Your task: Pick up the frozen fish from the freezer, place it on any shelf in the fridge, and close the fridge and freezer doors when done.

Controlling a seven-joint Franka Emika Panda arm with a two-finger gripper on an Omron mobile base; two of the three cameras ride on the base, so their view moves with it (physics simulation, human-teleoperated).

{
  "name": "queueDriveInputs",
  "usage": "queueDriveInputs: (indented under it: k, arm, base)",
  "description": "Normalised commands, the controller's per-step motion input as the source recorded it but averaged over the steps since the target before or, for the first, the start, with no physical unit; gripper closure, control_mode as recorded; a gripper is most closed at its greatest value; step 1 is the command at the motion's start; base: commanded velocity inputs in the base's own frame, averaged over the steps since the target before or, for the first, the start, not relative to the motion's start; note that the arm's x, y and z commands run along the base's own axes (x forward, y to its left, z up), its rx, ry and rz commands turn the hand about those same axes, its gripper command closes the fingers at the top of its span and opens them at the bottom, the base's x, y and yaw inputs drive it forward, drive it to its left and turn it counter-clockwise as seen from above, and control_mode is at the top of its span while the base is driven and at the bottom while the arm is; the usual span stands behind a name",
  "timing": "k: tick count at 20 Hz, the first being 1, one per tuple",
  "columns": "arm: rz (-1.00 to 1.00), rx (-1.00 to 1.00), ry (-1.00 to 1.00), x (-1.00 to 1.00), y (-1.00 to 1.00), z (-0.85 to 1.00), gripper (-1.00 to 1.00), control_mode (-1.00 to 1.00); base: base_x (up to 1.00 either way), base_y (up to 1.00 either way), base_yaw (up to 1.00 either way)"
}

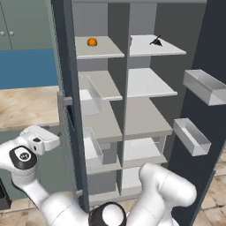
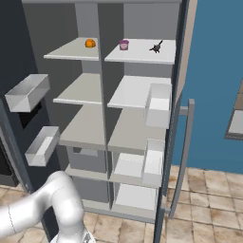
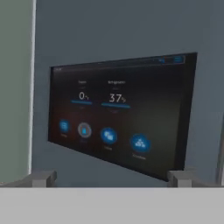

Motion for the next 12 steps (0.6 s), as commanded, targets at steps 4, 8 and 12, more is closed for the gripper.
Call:
queueDriveInputs:
  k: [4,8,12]
  arm:
    - [0.01,0.00,0.00,0.45,-0.74,0.00,-1.00,-1.00]
    - [0.00,0.00,0.00,0.60,-0.81,0.00,-1.00,-1.00]
    - [0.00,0.03,0.00,0.60,-0.91,0.00,-1.00,-1.00]
  base:
    - [0.00,0.00,0.00]
    - [0.00,0.00,0.00]
    - [0.00,0.00,0.00]
